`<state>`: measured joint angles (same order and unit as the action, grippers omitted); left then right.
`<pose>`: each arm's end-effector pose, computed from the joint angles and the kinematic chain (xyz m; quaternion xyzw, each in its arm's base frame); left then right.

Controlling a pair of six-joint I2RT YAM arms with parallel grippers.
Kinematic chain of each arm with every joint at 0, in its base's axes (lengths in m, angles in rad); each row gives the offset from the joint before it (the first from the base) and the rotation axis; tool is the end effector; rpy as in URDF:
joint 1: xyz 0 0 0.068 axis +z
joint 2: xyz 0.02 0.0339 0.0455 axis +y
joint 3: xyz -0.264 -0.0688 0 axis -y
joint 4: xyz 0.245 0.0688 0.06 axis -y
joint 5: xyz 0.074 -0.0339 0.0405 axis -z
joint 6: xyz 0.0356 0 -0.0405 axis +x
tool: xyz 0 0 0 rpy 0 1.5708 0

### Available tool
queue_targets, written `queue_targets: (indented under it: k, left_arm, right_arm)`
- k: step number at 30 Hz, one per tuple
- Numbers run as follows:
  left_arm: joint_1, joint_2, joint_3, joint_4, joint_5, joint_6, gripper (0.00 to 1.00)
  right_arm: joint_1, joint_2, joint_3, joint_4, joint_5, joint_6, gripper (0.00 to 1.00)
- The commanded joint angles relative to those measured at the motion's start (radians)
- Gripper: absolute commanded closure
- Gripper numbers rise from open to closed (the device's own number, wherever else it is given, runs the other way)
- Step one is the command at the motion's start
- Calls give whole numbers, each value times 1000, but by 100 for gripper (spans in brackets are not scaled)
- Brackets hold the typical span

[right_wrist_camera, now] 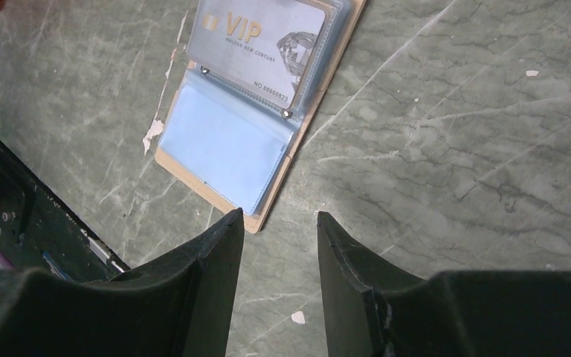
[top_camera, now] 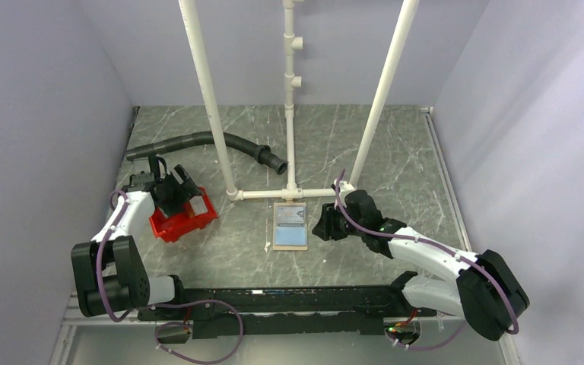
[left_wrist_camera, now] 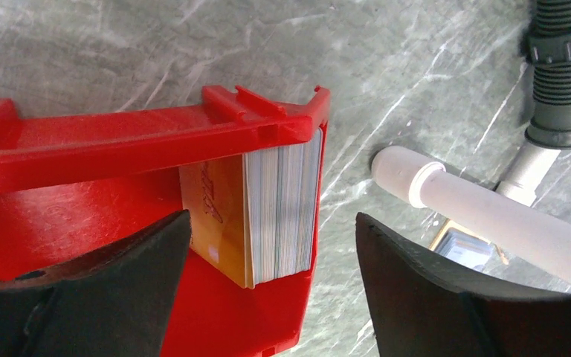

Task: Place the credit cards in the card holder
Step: Pick up the credit card from the storage box.

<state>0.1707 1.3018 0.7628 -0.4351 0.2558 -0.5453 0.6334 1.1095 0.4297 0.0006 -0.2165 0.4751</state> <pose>0.2497 0.0339 0.2040 -0.2971 0.9010 -0.1741 0.2637 0.1691 0.1336 0.1742 -0.1174 0.8905 0.3085 0.3132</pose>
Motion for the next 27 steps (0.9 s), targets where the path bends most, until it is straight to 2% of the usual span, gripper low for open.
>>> queue_targets:
  k: [1,4,12,17,20,27]
  left_arm:
    - [1,-38,-6,-19,-42,-1,9]
    - [1,-10,-24,36,9,-4,5]
    - [1,62,-29,112,78,-18,11]
    - [1,-7,-36,124,123,-38,20]
    - [1,-47,-32,108,118,-31,29]
    - [0,-30,-35,103,120,-26,48]
  right_arm:
    - [-7,2,21,33,-10,-7,57]
    - [-9,6,22,39,-16,-4,57]
    - [-11,0,32,27,-14,-6,57]
    - [-14,5,32,32,-19,-2,57]
    - [-14,12,32,37,-24,-1,57]
    - [-14,11,30,36,-25,3,57]
